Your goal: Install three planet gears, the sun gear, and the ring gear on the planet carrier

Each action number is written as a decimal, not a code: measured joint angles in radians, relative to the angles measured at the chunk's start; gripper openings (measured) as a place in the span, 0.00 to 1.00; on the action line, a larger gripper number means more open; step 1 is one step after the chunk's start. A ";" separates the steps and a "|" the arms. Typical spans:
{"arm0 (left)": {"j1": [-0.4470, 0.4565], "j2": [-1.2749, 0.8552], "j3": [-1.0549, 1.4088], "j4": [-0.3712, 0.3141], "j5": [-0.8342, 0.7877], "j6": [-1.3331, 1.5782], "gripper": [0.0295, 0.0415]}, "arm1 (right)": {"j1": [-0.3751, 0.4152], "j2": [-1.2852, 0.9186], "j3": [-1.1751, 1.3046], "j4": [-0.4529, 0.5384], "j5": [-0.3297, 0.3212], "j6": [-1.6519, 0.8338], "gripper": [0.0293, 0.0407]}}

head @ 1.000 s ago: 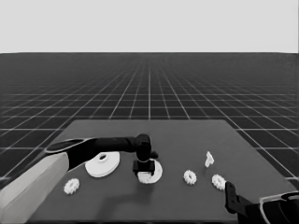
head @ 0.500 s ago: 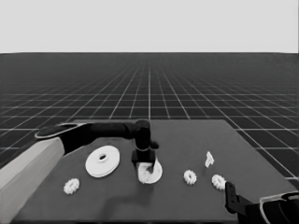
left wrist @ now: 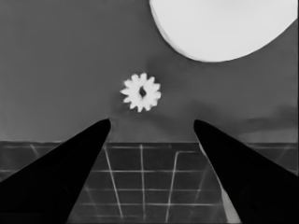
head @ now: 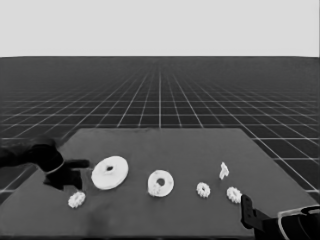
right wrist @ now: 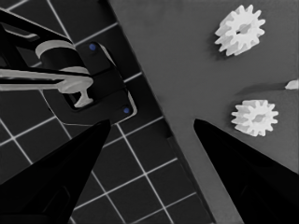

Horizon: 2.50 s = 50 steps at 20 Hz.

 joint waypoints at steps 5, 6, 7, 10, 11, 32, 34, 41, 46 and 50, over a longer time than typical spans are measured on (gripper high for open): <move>0.100 0.008 -0.082 0.072 -0.077 0.063 0.75 | 0.000 0.000 0.000 0.000 0.000 0.000 0.81; 0.163 0.028 -0.118 0.116 -0.118 0.068 0.75 | 0.000 0.000 0.000 0.000 0.000 0.000 0.81; 0.197 0.043 -0.144 0.139 -0.142 0.072 0.75 | 0.000 0.000 0.000 0.000 0.000 0.000 0.81; 0.232 0.062 -0.177 0.163 -0.169 0.077 0.75 | 0.000 0.000 0.000 0.000 0.000 0.000 0.81; 0.235 0.064 -0.181 0.165 -0.172 0.078 0.75 | 0.000 0.000 0.000 0.000 0.000 0.000 0.81; 0.004 -0.014 -0.050 -0.007 -0.014 0.064 0.14 | 0.000 0.000 0.000 0.000 0.000 0.000 0.81; 0.002 -0.014 -0.050 -0.009 -0.012 0.064 0.14 | 0.000 0.000 0.000 0.000 0.000 0.000 0.81; -0.054 1.064 -0.774 -0.027 0.076 -0.285 0.14 | 0.000 0.000 0.000 0.000 0.000 0.000 0.81; 0.043 1.125 -0.919 0.055 0.027 -0.207 0.14 | 0.000 0.000 0.000 0.000 0.000 0.000 0.81; 0.086 1.144 -0.977 0.089 0.000 -0.176 0.14 | 0.000 0.000 0.000 0.000 0.000 0.000 0.81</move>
